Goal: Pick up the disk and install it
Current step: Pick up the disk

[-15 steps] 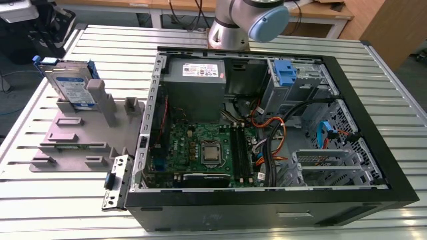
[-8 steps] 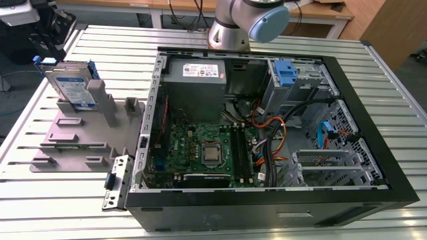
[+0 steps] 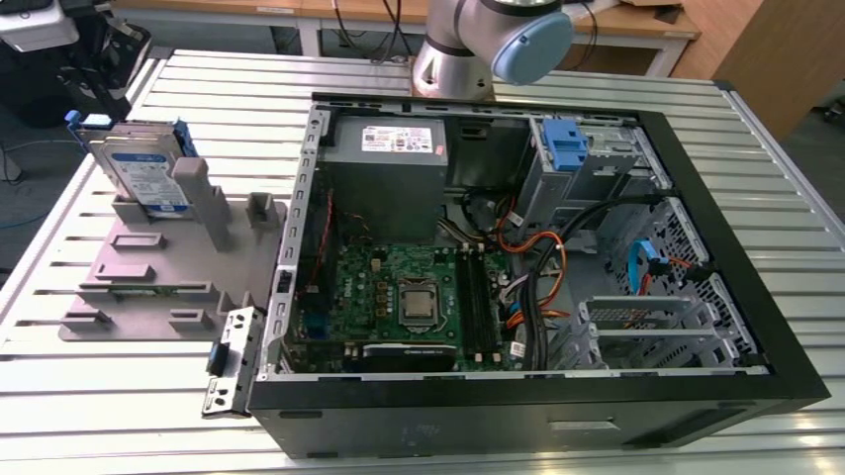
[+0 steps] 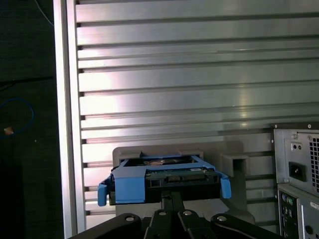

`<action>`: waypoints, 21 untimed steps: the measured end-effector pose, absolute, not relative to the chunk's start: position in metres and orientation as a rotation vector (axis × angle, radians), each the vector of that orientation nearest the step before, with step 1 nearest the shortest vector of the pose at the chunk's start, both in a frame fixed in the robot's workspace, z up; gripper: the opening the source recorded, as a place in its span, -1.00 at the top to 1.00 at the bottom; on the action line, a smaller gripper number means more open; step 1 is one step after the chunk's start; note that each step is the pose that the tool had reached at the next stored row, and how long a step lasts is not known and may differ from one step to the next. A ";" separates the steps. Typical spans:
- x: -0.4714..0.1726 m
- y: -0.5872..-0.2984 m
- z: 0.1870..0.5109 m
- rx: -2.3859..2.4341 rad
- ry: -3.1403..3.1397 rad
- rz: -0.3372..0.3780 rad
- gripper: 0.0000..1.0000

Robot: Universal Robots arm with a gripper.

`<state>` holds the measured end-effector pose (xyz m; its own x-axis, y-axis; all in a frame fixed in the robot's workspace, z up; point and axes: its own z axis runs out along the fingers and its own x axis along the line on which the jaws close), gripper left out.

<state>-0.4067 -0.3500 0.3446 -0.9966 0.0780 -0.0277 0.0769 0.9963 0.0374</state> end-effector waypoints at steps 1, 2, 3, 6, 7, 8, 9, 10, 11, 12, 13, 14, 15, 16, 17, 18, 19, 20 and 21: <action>-0.407 -0.350 0.345 0.121 3.110 0.056 0.79; -0.407 -0.350 0.346 0.121 3.110 0.056 0.79; -0.407 -0.350 0.346 0.121 3.110 0.056 0.79; -0.407 -0.350 0.349 0.121 3.110 0.056 0.79; -0.407 -0.350 0.349 0.121 3.110 0.056 0.79; -0.407 -0.350 0.350 0.121 3.110 0.056 0.79; -0.407 -0.350 0.351 0.121 3.110 0.056 0.79; -0.407 -0.350 0.351 0.121 3.110 0.056 0.79; -0.407 -0.350 0.352 0.121 3.110 0.056 0.79; -0.407 -0.350 0.352 0.121 3.110 0.056 0.79; -0.407 -0.350 0.353 0.121 3.110 0.056 0.79; -0.407 -0.350 0.353 0.121 3.109 0.057 0.79; -0.407 -0.350 0.353 0.121 3.109 0.057 0.79; -0.407 -0.350 0.353 0.121 3.109 0.057 0.79; -0.407 -0.350 0.353 0.121 3.110 0.056 0.79; -0.407 -0.350 0.353 0.121 3.110 0.056 0.79; -0.407 -0.350 0.353 0.121 3.110 0.056 0.79; -0.407 -0.350 0.353 0.121 3.110 0.056 0.79; -0.407 -0.350 0.353 0.120 3.110 0.056 0.79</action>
<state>-0.4067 -0.3500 0.3529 -0.9966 0.0777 -0.0277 0.0767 0.9964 0.0373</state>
